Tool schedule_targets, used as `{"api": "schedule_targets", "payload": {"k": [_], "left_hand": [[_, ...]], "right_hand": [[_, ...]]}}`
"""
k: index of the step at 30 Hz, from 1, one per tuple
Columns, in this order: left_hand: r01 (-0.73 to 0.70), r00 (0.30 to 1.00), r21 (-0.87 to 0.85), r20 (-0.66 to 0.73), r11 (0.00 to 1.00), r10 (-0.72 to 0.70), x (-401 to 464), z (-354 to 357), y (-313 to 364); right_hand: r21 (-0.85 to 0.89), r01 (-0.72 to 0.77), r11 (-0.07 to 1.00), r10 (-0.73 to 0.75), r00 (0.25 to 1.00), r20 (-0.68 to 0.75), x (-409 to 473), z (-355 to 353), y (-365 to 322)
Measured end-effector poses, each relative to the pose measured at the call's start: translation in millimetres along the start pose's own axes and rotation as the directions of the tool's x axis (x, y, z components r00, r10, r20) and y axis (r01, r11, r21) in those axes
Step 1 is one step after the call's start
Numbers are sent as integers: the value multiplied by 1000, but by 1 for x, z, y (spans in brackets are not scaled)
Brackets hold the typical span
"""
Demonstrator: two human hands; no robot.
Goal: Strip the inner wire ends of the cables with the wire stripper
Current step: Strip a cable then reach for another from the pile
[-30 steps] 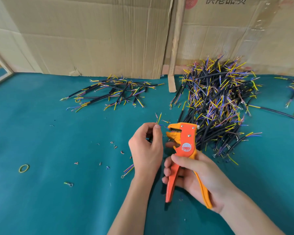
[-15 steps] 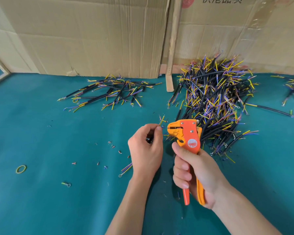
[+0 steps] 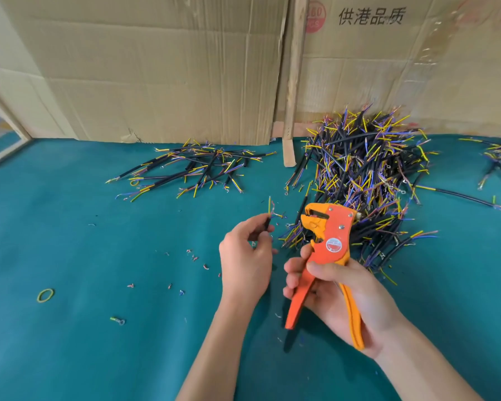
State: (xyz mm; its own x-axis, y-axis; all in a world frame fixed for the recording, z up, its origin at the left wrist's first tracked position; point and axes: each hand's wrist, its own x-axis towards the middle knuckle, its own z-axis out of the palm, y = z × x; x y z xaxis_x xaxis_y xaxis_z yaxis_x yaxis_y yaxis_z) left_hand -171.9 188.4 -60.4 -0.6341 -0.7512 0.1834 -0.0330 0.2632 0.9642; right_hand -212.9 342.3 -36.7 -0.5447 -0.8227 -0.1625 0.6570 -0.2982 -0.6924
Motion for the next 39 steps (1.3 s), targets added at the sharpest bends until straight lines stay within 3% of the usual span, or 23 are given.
{"api": "schedule_targets", "payload": {"k": [4,7,10,13,16,18,20,23,27,32,39], "left_hand": [[58,991,-127,124,990,-42,21,17,30],[-77,959,20,273,997,69,58,26,61],[-156,879,239,475,958,24,98,13,75],[-289,926,549,367,784,84,130,-15,63],[-175,976,795,216,581,-1,153,-43,27],[-74,975,882,163,465,-154,156,-59,1],[-71,975,915,147,396,-165,150,-68,-17],[-99,987,892,145,441,-70,145,-70,-27],[-13,1000,836,11,548,7,144,-73,-20],[-34,980,866,-69,499,186,147,-84,-9],[14,978,886,-109,463,178,160,-109,-4]], "right_hand": [[30,-11,1000,6,987,163,-6,2,-4],[50,-31,998,21,984,175,-7,4,-3],[36,-25,999,22,996,84,-5,5,-1],[15,-26,1000,25,997,69,-3,6,2],[-14,-53,999,54,996,68,-2,7,6],[-38,-71,997,73,995,71,-2,9,9],[-77,-85,993,90,993,73,-1,10,11],[-117,-106,988,115,990,82,0,12,14],[-143,-116,983,129,988,81,0,11,14],[-129,-90,988,99,993,64,1,7,11],[-126,-90,988,95,995,29,1,4,11]]}}
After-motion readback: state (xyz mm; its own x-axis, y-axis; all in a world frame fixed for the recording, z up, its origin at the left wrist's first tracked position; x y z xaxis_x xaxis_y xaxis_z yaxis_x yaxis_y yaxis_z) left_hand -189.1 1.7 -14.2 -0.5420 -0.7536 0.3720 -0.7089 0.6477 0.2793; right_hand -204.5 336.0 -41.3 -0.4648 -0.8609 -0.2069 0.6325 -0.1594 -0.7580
